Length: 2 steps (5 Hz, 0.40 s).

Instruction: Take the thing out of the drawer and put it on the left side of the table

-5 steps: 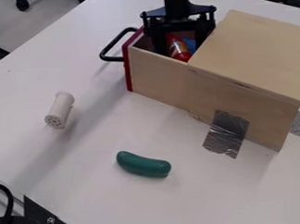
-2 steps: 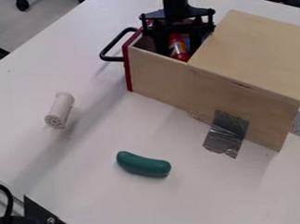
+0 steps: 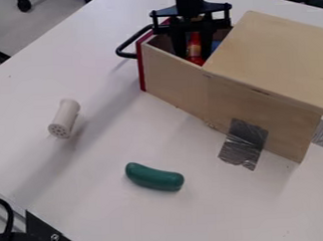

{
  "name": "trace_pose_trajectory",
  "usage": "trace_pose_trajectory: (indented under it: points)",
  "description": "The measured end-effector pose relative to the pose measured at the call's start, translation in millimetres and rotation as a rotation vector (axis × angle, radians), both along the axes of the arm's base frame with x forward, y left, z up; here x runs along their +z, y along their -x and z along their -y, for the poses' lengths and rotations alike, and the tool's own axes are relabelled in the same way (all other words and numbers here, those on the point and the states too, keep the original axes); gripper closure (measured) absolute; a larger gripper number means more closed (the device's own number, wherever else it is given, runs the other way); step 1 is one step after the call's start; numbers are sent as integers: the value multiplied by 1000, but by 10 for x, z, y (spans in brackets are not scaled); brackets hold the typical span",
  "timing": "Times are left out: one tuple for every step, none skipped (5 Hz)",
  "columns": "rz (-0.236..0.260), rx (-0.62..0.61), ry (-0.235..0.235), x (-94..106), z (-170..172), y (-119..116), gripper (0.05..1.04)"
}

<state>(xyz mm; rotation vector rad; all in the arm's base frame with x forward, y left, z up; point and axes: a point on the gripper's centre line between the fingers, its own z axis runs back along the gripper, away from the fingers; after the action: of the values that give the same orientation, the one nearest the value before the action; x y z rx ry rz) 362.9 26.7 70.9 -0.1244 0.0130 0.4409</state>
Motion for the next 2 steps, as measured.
trace_pose_trajectory:
  points:
    - [1,-4,4,36,4,-16,903]
    - [7,-9,14,53,20,-29,1021]
